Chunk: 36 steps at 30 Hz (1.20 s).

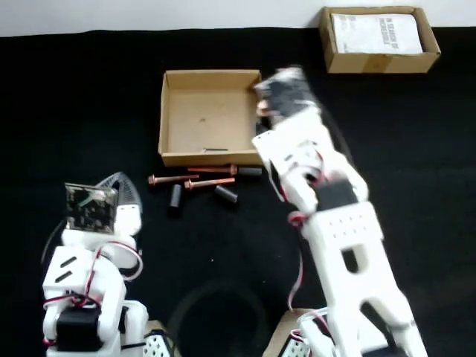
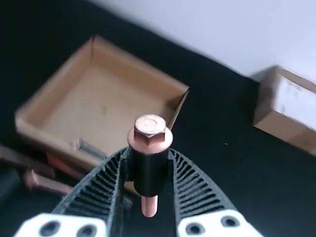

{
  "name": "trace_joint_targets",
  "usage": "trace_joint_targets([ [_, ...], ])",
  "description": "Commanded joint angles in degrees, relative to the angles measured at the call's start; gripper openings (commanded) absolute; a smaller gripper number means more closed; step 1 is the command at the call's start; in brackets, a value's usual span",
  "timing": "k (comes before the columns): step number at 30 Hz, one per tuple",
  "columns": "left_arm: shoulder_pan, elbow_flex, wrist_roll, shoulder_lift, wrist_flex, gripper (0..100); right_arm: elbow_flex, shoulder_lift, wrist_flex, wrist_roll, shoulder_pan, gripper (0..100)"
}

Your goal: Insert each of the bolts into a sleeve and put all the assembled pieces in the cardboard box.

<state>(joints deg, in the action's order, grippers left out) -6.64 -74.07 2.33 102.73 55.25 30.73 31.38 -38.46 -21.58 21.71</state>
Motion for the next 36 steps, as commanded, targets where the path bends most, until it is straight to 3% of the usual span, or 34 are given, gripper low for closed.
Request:
trace_joint_targets([
  [1,-8.6,-2.2,0.1,0.3,-0.1,1,-8.1,-7.1,-0.7,-12.6,2.2,0.7],
  [6,-11.1,-8.0,-0.1,1.4,-0.1,1,-11.5,-16.2,-0.4,-25.0,5.5,0.7],
  [11,-12.9,-13.0,-10.2,1.4,-0.1,1,-16.0,-25.2,-0.3,-34.8,6.5,0.7],
  [18,-13.3,-18.3,-19.3,1.4,-2.0,1,-26.7,-38.1,-0.3,-40.8,6.5,0.7],
  [21,-13.4,-23.4,-19.7,1.4,-7.1,1,-31.3,-43.9,-0.3,-42.4,6.4,0.7],
  [27,-13.4,-23.1,-19.6,1.2,-7.5,1,-37.3,-54.1,-0.3,-44.8,6.3,0.8],
  [31,-13.4,-23.1,-19.6,1.2,-7.5,1,-37.6,-57.7,-0.6,-51.9,5.5,1.5],
  [36,-13.3,-23.1,-19.6,1.2,-7.5,1,-38.0,-58.5,-0.6,-53.4,5.5,9.1],
])
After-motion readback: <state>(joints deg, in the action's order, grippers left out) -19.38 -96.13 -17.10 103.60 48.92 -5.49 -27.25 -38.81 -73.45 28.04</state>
